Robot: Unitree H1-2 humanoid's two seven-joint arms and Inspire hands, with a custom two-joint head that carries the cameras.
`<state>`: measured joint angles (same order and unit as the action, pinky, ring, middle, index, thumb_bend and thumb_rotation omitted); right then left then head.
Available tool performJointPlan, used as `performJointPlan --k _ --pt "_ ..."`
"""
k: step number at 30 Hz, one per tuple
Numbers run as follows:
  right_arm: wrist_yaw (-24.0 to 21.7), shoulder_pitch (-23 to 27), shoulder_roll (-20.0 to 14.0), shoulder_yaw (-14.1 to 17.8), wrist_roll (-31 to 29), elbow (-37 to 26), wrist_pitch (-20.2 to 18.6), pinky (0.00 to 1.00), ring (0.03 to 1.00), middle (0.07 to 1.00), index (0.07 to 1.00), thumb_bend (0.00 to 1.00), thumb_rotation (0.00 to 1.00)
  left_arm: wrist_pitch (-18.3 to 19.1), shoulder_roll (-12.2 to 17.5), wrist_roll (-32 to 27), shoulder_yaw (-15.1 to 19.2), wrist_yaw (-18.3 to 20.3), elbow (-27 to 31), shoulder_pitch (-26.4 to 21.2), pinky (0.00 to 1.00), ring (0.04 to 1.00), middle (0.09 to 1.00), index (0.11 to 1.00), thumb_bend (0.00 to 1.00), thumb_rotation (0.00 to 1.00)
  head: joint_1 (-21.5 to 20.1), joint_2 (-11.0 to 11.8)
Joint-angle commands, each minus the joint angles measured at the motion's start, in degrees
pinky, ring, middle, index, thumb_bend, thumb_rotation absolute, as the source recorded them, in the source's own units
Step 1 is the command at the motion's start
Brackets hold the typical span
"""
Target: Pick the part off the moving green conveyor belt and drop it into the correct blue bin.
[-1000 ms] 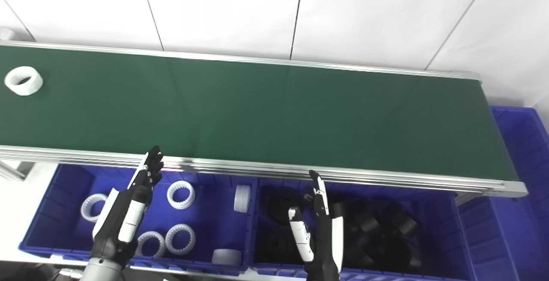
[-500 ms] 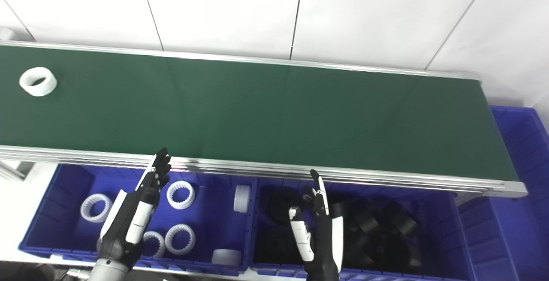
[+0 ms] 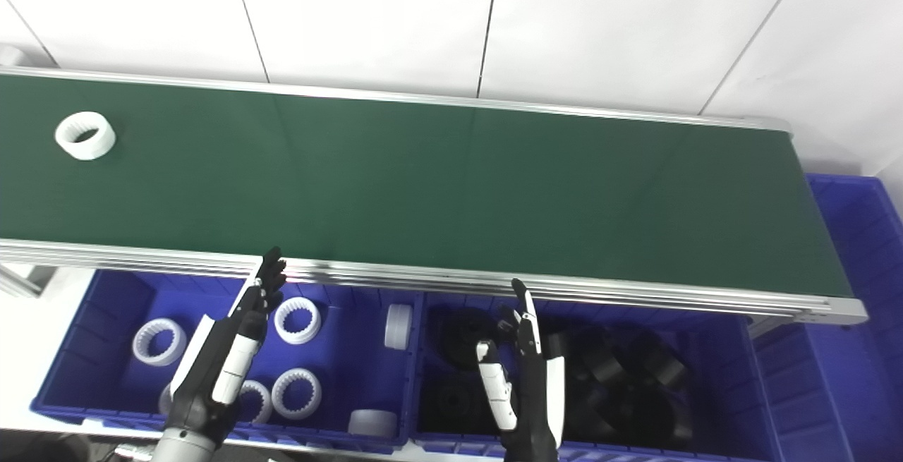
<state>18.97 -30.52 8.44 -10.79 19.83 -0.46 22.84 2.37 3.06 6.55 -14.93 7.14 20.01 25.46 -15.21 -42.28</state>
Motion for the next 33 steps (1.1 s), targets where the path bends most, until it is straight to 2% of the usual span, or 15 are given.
performJointPlan --k 1,5,6,7,8,9,10,11,12,13,18,27,33 --pt "-0.49 -0.87 1.88 -1.68 -1.00 -0.91 2.72 0.82 0.873 0.975 0.963 0.66 1.00 -3.17 -0.76 0.33 -0.52 -0.70 0.18 0.40 1.00 1.000 1.000 1.000 0.82 1.00 1.45 1.24" --pt "-1.11 -0.99 0.39 -1.20 -2.86 0.35 3.73 0.83 0.878 0.976 0.972 0.63 1.00 -5.01 -1.52 1.34 -1.44 -1.35 -1.92 1.14 1.00 1.000 1.000 1.000 0.82 1.00 6.59 5.99" --pt "-1.31 -0.98 0.11 -1.05 -3.51 0.69 3.83 0.84 0.889 0.982 0.981 0.64 1.00 -5.51 -1.70 1.44 -1.63 -1.50 -2.53 1.17 1.00 1.000 1.000 1.000 0.82 1.00 6.91 6.28" --pt "-1.41 -0.88 -0.34 -0.92 -4.31 1.20 3.93 0.84 0.891 0.984 0.986 0.64 1.00 -6.17 -1.98 1.62 -1.86 -1.68 -3.36 1.18 1.00 1.000 1.000 1.000 0.81 1.00 8.48 7.74" --pt "-1.36 -0.83 -0.64 -0.79 -4.82 1.64 4.00 0.85 0.893 0.989 0.993 0.64 1.00 -6.93 -2.20 1.83 -2.00 -1.89 -4.21 1.10 0.99 1.000 1.000 1.000 0.80 1.00 8.77 8.00" --pt "-1.12 -0.70 -1.10 -0.65 -5.13 2.17 4.02 0.84 0.890 0.992 0.998 0.64 1.00 -7.73 -2.51 2.04 -2.22 -2.11 -5.20 1.02 0.98 0.996 1.000 0.999 0.79 1.00 10.43 9.63" --pt "-0.96 -0.61 -1.39 -0.52 -5.38 2.56 4.04 0.84 0.889 0.995 1.000 0.65 1.00 -8.14 -2.74 2.20 -2.42 -2.25 -5.87 0.97 0.98 0.996 1.000 0.997 0.78 1.00 10.68 9.84" --pt "-0.79 -0.44 -1.81 -0.39 -5.71 3.03 4.05 0.85 0.889 0.995 1.000 0.65 1.00 -8.67 -3.02 2.48 -2.70 -2.48 -6.68 0.90 0.98 0.996 1.000 0.997 0.78 1.00 12.09 11.16" --pt "-0.68 -0.32 -2.11 -0.35 -5.99 3.32 4.03 0.85 0.890 0.998 1.000 0.65 1.00 -9.01 -3.20 2.67 -2.89 -2.63 -7.18 0.87 0.97 0.996 1.000 0.996 0.78 1.00 12.09 11.16" --pt "-0.68 -0.16 -2.57 -0.29 -6.31 3.67 4.03 0.85 0.891 0.999 1.000 0.65 1.00 -9.31 -3.62 2.85 -3.12 -2.92 -7.78 0.81 0.97 0.996 1.000 0.996 0.78 1.00 13.49 12.31" --pt "-1.21 0.49 -4.01 0.11 -7.86 4.64 4.05 0.85 0.902 1.000 1.000 0.58 1.00 -10.10 -5.11 3.51 -3.90 -3.67 -9.47 0.29 0.93 0.985 1.000 0.989 0.80 0.99 15.67 13.29" --pt "-1.82 1.18 -4.67 0.49 -9.01 5.41 4.06 0.86 0.905 1.000 1.000 0.55 1.00 -9.12 -5.79 3.26 -4.26 -3.51 -9.42 0.08 0.91 0.995 1.000 0.992 0.78 0.97 15.98 13.48" --pt "-1.75 1.32 -4.52 0.39 -9.24 5.74 4.03 0.85 0.901 1.000 1.000 0.55 1.00 -9.86 -5.54 2.95 -4.11 -3.44 -9.77 0.07 0.92 0.999 1.000 0.993 0.78 0.97 15.31 13.58"
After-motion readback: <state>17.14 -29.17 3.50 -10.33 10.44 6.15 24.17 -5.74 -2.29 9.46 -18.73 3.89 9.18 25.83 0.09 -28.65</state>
